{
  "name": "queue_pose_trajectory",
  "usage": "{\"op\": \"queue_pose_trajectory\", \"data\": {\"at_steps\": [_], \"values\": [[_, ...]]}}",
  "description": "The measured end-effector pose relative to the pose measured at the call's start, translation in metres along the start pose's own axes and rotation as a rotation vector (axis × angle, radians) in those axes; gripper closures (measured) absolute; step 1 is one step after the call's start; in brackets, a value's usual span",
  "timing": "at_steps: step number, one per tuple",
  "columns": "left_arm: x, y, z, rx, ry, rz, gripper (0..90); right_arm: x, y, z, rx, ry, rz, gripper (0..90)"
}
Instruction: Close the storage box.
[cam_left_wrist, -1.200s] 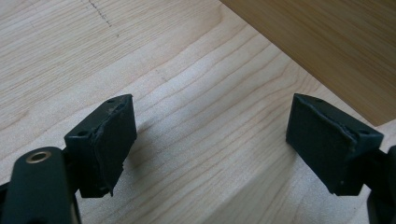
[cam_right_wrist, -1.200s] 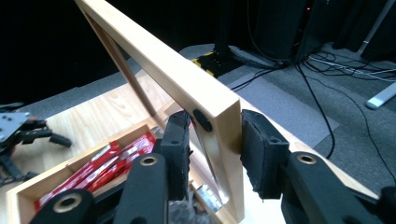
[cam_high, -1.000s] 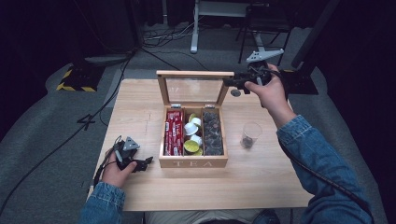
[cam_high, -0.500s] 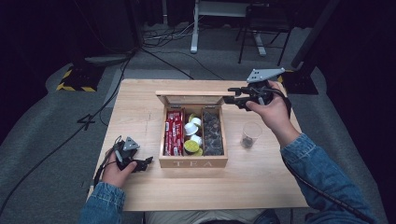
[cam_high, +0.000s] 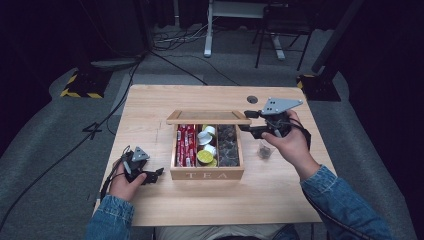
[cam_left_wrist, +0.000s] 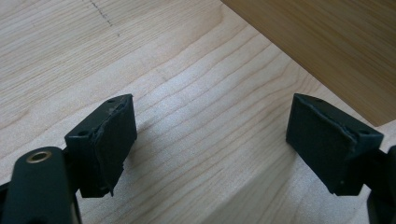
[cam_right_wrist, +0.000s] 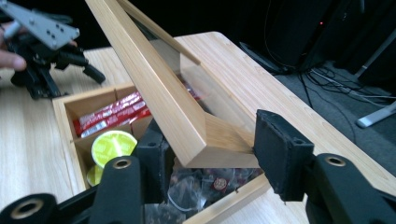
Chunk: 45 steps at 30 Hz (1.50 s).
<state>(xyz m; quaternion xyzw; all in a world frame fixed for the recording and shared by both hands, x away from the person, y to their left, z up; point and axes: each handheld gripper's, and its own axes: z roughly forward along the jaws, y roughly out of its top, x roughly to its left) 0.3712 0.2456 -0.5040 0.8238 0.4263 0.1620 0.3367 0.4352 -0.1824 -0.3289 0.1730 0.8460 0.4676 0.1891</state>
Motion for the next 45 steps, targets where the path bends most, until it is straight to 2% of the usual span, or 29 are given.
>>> {"op": "queue_pose_trajectory", "data": {"at_steps": [6,8,17,35,45], "values": [[-0.001,0.000,0.000,0.001,0.003,-0.008,16.7,0.015,-0.010,0.001,0.021,-0.025,-0.051,45.6],[-0.001,0.000,0.000,0.000,0.005,-0.004,16.8,0.022,-0.017,0.001,0.018,-0.046,-0.067,44.3],[-0.001,0.000,0.000,-0.002,0.008,-0.008,16.9,0.033,-0.034,0.004,0.037,-0.051,-0.053,40.6],[-0.001,0.000,0.000,0.000,0.009,-0.008,16.8,0.052,-0.061,0.011,0.073,-0.075,-0.078,38.2],[-0.001,0.000,0.000,0.000,0.008,-0.006,16.7,0.061,-0.078,0.014,0.104,-0.069,-0.062,37.8]]}}
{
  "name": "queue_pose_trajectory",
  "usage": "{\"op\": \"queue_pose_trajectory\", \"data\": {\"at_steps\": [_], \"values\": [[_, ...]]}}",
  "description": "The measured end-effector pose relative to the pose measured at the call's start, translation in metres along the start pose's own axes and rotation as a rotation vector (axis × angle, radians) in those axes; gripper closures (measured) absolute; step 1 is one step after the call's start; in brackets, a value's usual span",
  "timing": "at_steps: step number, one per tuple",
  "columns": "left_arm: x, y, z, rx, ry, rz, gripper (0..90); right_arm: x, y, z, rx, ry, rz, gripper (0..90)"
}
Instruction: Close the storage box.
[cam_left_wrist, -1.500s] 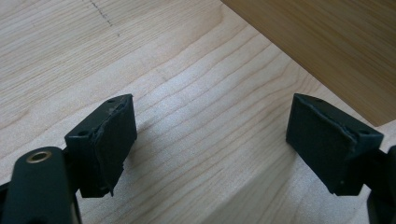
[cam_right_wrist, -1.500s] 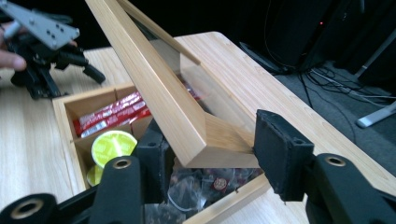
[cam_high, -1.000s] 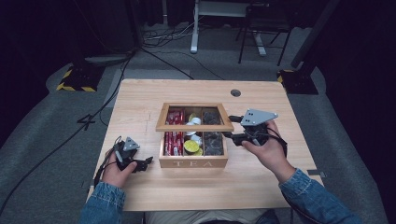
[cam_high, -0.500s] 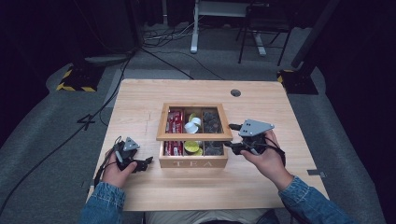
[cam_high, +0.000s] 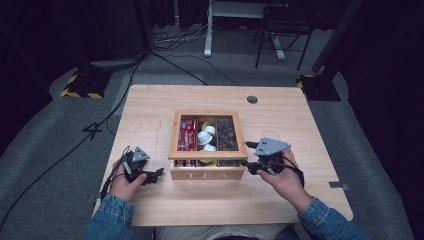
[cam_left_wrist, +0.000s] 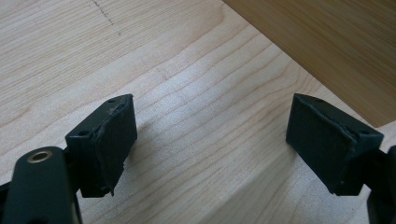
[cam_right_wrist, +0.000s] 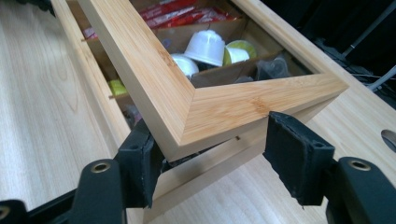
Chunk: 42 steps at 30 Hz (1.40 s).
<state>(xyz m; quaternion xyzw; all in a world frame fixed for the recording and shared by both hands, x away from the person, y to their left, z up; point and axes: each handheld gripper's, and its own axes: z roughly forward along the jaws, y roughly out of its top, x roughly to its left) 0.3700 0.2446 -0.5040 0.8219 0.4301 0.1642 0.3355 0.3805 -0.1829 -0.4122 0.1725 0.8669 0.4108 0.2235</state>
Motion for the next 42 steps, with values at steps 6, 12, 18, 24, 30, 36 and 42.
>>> {"op": "queue_pose_trajectory", "data": {"at_steps": [6,12,18,24,30,36,42], "values": [[0.000,0.000,0.000,0.004,-0.004,0.001,16.4,0.003,-0.005,0.002,0.021,0.005,0.003,37.9],[0.000,0.000,0.000,0.005,-0.005,0.000,16.3,0.004,-0.007,0.003,0.048,0.033,0.026,39.6],[0.000,0.000,0.000,0.005,-0.005,0.000,16.3,0.004,-0.010,0.003,0.061,0.054,0.040,40.2],[0.000,0.000,0.000,0.005,-0.005,0.000,16.3,0.006,-0.012,0.004,0.075,0.068,0.044,40.2],[0.000,0.000,0.000,0.005,-0.006,0.000,16.3,0.007,-0.014,0.004,0.091,0.094,0.059,40.1],[0.000,0.000,0.000,0.005,-0.007,-0.001,16.2,0.007,-0.016,0.006,0.109,0.104,0.063,33.4],[0.000,0.000,0.000,0.004,-0.007,0.002,16.0,0.003,-0.012,-0.001,0.063,0.094,0.104,28.7]]}}
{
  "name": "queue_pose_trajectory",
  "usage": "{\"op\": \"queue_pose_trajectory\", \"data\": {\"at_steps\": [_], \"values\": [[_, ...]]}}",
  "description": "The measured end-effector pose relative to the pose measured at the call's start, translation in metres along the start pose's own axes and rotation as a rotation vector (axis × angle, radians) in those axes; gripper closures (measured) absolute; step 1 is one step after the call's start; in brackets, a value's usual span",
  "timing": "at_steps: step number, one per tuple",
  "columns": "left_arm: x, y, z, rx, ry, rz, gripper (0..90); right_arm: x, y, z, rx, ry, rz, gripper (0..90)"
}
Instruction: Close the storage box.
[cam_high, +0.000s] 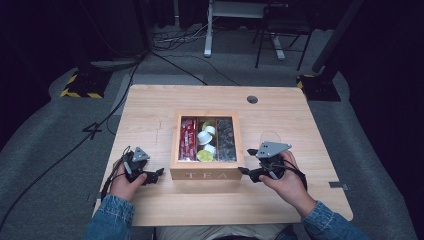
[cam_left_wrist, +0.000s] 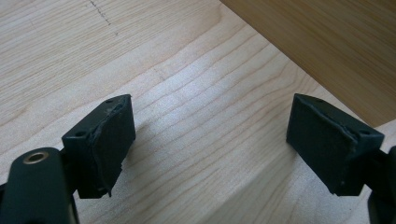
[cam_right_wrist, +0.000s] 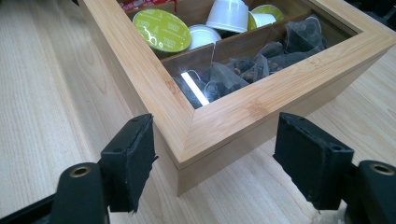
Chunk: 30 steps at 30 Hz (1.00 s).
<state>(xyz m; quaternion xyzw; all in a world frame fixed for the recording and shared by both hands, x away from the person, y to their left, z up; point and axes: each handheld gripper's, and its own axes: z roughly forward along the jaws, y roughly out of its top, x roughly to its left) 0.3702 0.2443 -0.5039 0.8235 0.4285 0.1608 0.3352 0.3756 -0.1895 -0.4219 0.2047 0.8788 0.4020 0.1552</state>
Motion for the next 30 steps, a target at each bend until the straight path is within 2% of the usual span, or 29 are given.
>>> {"op": "queue_pose_trajectory", "data": {"at_steps": [6,8,12,14,15,16,17,18,21,24,25,30], "values": [[0.000,0.000,0.000,0.001,0.001,0.000,16.0,-0.004,0.001,-0.001,-0.034,0.043,0.041,27.1],[0.000,0.000,0.000,-0.002,0.000,-0.002,16.0,-0.008,0.005,-0.005,-0.066,0.069,0.064,26.0],[0.001,-0.001,-0.001,0.000,-0.004,0.006,16.0,-0.017,0.011,-0.020,-0.109,0.079,0.095,23.2],[0.001,-0.002,-0.002,-0.002,-0.006,0.004,16.0,-0.021,0.012,-0.024,-0.112,0.074,0.101,22.0],[0.002,-0.003,-0.003,-0.001,-0.010,0.005,16.0,-0.029,0.012,-0.032,-0.104,0.058,0.088,21.2],[0.002,-0.003,-0.003,-0.001,-0.010,0.005,16.0,-0.029,0.012,-0.032,-0.104,0.058,0.088,21.2],[0.002,-0.004,-0.003,-0.002,-0.012,0.005,16.0,-0.038,0.009,-0.041,-0.104,0.044,0.101,18.6],[0.002,-0.004,-0.003,-0.002,-0.014,0.006,16.0,-0.038,0.009,-0.041,-0.104,0.044,0.101,18.6],[0.004,-0.003,-0.004,0.002,-0.020,0.013,15.7,-0.052,0.004,-0.055,-0.091,0.018,0.132,16.1],[0.005,-0.003,-0.003,0.000,-0.024,0.012,15.3,-0.059,0.001,-0.063,-0.078,-0.001,0.146,16.2],[0.007,-0.003,-0.003,0.001,-0.023,0.025,15.2,-0.065,-0.003,-0.070,-0.070,-0.020,0.153,16.1],[0.009,-0.002,-0.002,0.000,-0.021,0.022,15.1,-0.082,-0.017,-0.086,-0.049,-0.052,0.194,15.9]]}}
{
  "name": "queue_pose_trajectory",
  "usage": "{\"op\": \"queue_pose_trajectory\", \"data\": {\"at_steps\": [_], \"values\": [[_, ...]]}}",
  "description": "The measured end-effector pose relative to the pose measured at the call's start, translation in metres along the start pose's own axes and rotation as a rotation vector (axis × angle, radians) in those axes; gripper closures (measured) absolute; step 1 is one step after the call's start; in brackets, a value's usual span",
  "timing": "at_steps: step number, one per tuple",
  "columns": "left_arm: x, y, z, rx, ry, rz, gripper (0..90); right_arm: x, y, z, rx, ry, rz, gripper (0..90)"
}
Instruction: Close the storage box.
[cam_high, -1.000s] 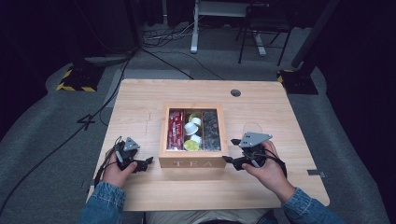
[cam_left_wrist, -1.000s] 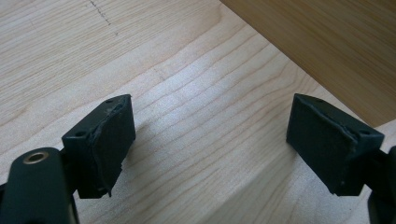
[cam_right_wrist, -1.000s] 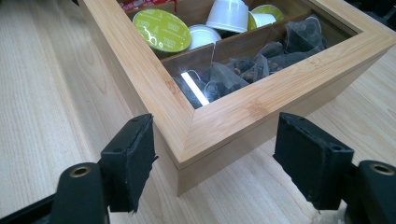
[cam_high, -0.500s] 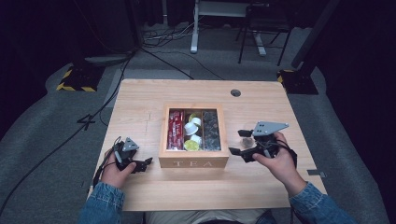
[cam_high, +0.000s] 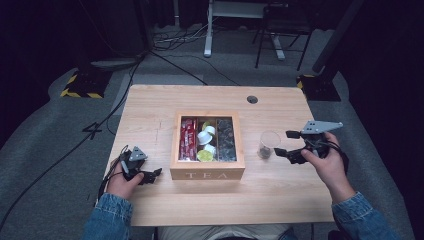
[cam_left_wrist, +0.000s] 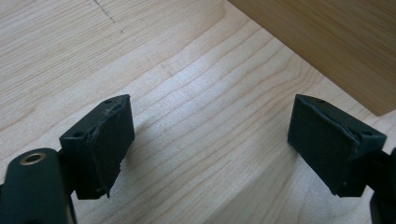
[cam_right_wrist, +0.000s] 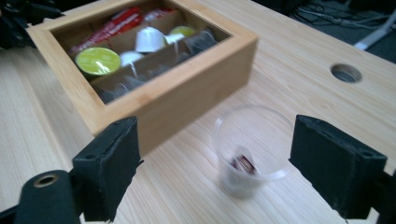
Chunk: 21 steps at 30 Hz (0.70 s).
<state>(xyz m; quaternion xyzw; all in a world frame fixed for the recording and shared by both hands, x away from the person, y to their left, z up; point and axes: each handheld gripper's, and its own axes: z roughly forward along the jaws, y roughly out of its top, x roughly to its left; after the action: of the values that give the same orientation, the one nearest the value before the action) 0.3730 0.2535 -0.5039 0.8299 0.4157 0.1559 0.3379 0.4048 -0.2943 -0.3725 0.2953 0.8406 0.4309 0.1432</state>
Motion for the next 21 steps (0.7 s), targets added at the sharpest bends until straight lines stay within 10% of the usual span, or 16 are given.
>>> {"op": "queue_pose_trajectory", "data": {"at_steps": [21], "values": [[0.004,0.001,0.000,0.001,0.004,-0.006,15.1,-0.080,-0.087,0.006,0.139,-0.143,0.136,16.0]]}}
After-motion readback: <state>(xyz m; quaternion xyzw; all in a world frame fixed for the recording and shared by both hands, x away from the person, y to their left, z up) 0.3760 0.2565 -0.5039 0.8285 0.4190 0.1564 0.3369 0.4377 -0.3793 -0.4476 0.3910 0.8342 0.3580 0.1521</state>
